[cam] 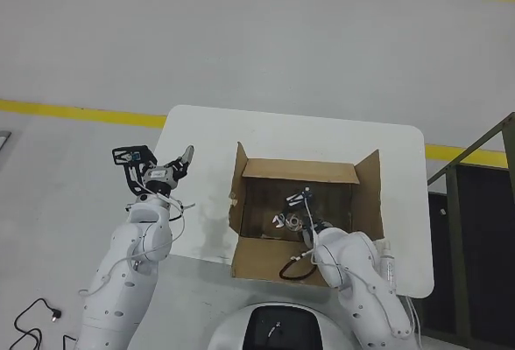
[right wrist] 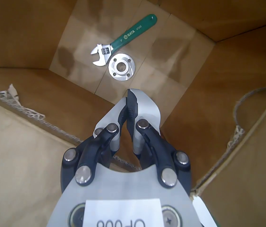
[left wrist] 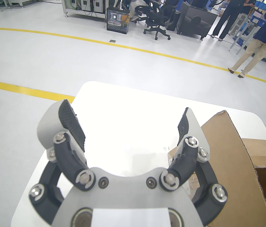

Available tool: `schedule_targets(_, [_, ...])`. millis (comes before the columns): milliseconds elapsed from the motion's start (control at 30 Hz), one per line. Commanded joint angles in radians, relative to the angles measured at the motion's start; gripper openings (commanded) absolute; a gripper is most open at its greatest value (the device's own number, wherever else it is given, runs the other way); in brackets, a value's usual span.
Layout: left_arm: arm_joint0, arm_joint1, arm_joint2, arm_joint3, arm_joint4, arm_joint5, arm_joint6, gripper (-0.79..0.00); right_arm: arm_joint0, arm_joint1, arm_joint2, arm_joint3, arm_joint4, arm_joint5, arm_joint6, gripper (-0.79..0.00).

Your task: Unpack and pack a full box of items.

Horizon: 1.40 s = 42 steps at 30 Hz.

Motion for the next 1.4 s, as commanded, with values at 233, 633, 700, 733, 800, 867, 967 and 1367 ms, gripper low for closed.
schedule_targets(233, [0.0,0.0,0.0,0.0,0.0,0.0,0.0,0.0,0.18,-0.012,0.019,0.246,0.022,0.044,0.006,-0.785])
schedule_targets(633, [0.0,0.0,0.0,0.0,0.0,0.0,0.0,0.0,0.398,-0.031,0.021,0.5,0.059,0.064,-0.11,-0.785])
schedule_targets(700, [0.0,0.0,0.0,0.0,0.0,0.0,0.0,0.0,0.416,-0.034,0.02,0.528,0.066,0.081,-0.129,-0.785])
schedule_targets(733, [0.0,0.0,0.0,0.0,0.0,0.0,0.0,0.0,0.424,-0.036,0.02,0.539,0.071,0.096,-0.14,-0.785])
schedule_targets(800, [0.0,0.0,0.0,0.0,0.0,0.0,0.0,0.0,0.437,-0.04,0.021,0.562,0.084,0.128,-0.158,-0.785])
schedule_targets(867, [0.0,0.0,0.0,0.0,0.0,0.0,0.0,0.0,0.45,-0.044,0.024,0.581,0.092,0.164,-0.171,-0.785])
schedule_targets(967, [0.0,0.0,0.0,0.0,0.0,0.0,0.0,0.0,0.467,-0.049,0.031,0.598,0.122,0.203,-0.183,-0.785])
schedule_targets(1367, [0.0,0.0,0.0,0.0,0.0,0.0,0.0,0.0,0.45,-0.059,-0.011,0.525,0.136,0.156,-0.122,-0.785])
